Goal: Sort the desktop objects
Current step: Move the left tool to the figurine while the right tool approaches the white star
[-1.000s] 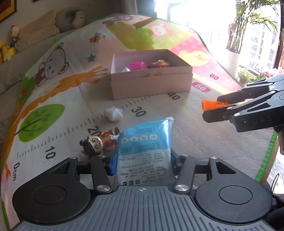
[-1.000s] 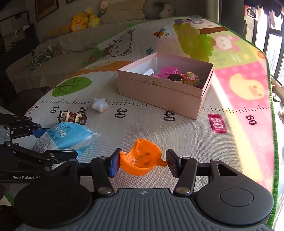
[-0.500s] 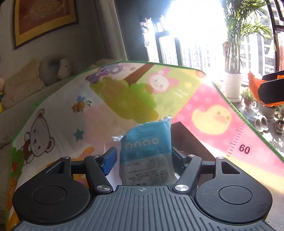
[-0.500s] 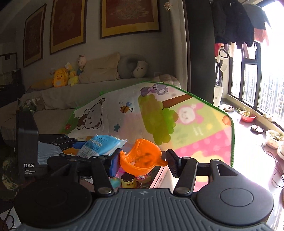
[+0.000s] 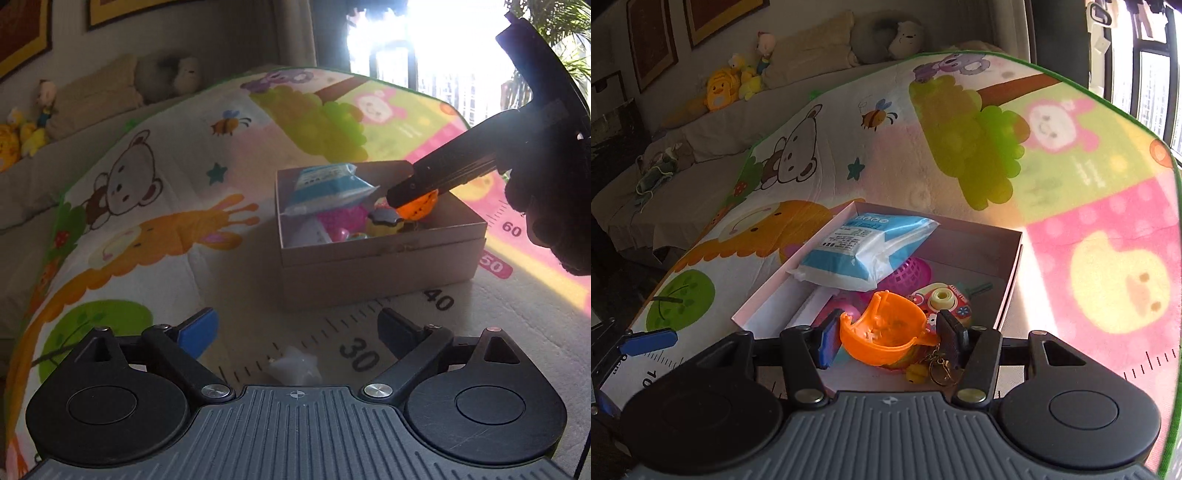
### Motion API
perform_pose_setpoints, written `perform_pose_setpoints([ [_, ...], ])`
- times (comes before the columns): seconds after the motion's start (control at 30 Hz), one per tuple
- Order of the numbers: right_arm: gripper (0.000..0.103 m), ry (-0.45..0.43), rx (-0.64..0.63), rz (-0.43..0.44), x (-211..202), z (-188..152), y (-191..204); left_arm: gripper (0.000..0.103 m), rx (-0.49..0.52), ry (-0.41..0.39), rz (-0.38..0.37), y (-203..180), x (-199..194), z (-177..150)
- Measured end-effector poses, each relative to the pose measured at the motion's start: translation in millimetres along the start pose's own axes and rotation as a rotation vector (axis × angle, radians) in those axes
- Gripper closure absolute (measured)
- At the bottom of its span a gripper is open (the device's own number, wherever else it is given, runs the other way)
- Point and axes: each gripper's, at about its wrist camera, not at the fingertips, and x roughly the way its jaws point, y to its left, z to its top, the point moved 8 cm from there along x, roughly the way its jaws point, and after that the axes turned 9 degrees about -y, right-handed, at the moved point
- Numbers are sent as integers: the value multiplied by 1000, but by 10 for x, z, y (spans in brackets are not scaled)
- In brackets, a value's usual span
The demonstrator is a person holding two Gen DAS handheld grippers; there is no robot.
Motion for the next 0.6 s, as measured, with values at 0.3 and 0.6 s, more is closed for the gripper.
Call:
perform_pose_setpoints([
  [0.3,46,-55,-78,2,-287,-102,418,3,-67,108,45,247,-360,-640],
  [0.6,44,33,-158,213,-351,-650,1468,3,-61,115,104,296,-491,-761],
])
